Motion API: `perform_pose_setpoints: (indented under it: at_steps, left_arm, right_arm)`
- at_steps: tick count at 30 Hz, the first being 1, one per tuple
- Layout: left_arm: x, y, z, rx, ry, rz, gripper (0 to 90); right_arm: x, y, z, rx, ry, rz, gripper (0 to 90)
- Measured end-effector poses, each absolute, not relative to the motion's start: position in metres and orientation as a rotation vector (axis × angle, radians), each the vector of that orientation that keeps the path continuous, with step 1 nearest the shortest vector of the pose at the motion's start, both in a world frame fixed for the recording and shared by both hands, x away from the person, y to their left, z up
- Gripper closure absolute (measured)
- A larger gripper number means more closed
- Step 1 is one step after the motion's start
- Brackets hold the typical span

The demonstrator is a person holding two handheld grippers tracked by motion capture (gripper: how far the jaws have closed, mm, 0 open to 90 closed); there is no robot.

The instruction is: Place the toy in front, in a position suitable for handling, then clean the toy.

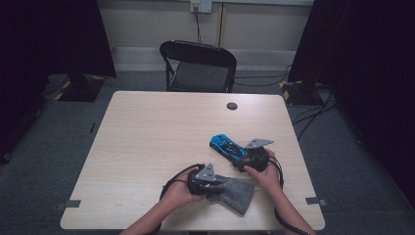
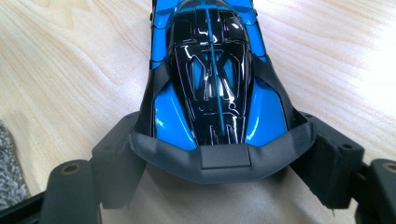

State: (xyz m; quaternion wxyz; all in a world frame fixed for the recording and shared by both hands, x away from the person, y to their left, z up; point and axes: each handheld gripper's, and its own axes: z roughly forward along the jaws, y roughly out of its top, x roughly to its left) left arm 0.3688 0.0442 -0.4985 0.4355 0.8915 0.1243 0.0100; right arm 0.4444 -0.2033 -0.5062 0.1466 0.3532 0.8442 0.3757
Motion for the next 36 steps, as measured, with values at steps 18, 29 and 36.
perform_pose_setpoints:
  at_steps: [18,29,36]
  left_arm:
    - [0.39,0.088,-0.462,2.065,0.511,0.095,76.6]
    - [0.404,0.098,-0.453,2.011,0.607,0.162,76.6]
    - [0.424,0.095,-0.448,1.96,0.693,0.211,76.6]
  right_arm:
    - [0.445,-0.203,-0.506,1.014,2.432,1.082,23.5]
    - [0.445,-0.203,-0.506,1.012,2.433,1.083,23.6]
    - [0.445,-0.204,-0.506,1.01,2.436,1.084,23.6]
